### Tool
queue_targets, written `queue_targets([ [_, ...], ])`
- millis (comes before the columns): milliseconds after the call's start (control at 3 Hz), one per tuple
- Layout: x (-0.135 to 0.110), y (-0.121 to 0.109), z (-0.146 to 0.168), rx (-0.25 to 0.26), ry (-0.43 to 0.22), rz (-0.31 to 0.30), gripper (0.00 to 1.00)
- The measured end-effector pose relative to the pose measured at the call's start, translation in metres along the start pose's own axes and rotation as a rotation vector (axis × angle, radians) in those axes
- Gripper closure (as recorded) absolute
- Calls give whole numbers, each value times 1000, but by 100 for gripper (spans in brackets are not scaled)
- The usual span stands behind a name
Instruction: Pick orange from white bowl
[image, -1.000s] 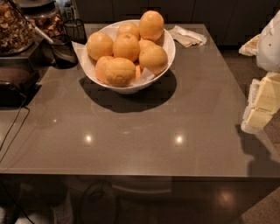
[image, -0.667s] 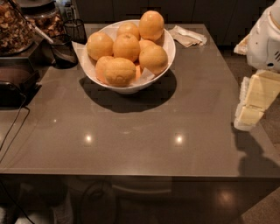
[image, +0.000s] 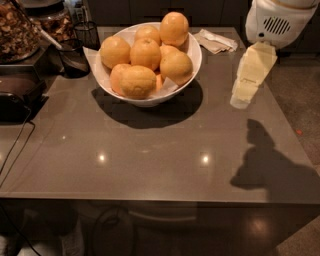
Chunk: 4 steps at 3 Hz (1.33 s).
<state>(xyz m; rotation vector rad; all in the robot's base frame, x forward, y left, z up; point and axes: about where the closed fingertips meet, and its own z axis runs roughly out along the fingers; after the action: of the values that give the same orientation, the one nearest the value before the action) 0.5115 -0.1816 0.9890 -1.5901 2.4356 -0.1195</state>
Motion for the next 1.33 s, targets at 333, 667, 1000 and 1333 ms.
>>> queue_targets([
  [333,-36,-14,-3,-3,-47,-25,0],
  [667,-45,-21,-4,26,-77,-26,0],
  [1000,-80,-27,-2,-6,-130,9,0],
  [1333,-135,-37,0,-39,-175,53,0],
])
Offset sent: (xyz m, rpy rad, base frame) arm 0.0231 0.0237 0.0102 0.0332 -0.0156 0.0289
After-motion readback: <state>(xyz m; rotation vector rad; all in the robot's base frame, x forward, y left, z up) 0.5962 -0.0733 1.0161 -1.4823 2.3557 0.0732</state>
